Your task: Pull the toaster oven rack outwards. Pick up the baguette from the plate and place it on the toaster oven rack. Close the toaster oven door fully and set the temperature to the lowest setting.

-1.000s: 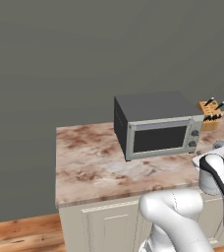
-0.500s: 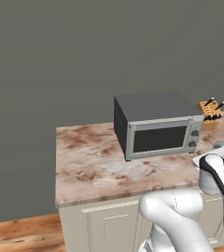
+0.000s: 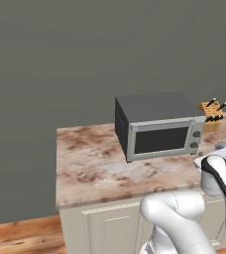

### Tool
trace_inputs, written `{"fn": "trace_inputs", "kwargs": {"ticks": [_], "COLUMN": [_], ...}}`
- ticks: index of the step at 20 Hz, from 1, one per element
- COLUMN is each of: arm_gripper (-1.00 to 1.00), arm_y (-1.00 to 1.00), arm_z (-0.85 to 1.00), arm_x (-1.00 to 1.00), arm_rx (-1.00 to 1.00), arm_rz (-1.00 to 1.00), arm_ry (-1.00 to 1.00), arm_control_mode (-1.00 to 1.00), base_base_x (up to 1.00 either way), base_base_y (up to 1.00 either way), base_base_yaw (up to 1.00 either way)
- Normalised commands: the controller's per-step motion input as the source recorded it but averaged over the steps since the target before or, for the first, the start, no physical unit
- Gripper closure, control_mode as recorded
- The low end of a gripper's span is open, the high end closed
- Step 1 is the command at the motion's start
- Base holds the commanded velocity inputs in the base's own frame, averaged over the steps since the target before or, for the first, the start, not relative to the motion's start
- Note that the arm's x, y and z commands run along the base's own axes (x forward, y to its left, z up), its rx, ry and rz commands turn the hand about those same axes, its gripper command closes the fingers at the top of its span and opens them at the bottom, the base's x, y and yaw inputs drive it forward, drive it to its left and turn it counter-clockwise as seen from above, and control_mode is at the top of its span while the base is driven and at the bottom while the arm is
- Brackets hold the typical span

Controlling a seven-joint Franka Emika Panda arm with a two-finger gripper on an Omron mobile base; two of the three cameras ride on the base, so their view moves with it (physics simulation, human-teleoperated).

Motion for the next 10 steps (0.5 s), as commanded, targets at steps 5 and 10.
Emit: {"fn": "trace_inputs", "kwargs": {"ticks": [5,10], "arm_gripper": [-1.0,-1.0], "arm_y": [0.0,0.0], "arm_z": [0.0,0.0], "arm_x": [0.19,0.22], "arm_rx": [0.0,0.0], "arm_rz": [0.0,0.0], "arm_ry": [0.0,0.0], "arm_control_mode": [-1.0,-1.0], "base_base_x": [0.0,0.0], "base_base_y": [0.0,0.0], "base_base_yaw": [0.0,0.0]}}
